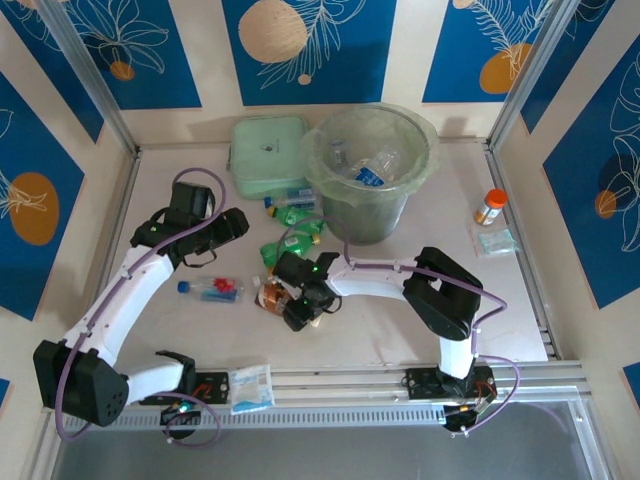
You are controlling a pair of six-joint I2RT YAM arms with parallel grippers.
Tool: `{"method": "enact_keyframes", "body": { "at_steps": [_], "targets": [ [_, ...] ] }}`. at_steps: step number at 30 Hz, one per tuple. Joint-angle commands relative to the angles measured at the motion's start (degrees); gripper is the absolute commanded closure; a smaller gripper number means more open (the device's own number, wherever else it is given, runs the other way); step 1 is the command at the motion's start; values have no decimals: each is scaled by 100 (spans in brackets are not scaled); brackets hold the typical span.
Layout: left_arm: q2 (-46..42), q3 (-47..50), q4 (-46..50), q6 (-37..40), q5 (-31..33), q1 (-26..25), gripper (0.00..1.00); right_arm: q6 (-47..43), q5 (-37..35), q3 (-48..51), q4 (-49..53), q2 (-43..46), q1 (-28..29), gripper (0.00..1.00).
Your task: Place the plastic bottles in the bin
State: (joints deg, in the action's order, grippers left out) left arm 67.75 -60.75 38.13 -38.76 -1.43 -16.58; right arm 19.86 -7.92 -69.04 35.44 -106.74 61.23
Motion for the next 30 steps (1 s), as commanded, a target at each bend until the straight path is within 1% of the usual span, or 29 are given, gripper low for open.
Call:
{"method": "enact_keyframes", "body": {
  "at_steps": [1, 6, 13, 16, 25, 30],
  "targets": [
    [46, 52, -69, -43, -85, 55, 21, -36, -57, -172, 179, -84, 68, 45],
    [27, 46, -78, -45, -85, 58, 21, -47, -198, -174, 200, -23, 159, 54],
    [-5, 46, -78, -45, -77, 57, 21, -26, -357, -119, 224, 164, 300, 63],
    [2, 37, -69, -44, -52, 58, 21, 23, -376, -69, 244, 392, 423, 65],
    [36, 50, -94, -68, -30, 49, 22, 337, -695, -80, 487, 1613, 653, 68],
    [37, 48, -113, -78, -10, 57, 22, 489, -1005, -553, 721, 2455, 529, 68]
  ]
}}
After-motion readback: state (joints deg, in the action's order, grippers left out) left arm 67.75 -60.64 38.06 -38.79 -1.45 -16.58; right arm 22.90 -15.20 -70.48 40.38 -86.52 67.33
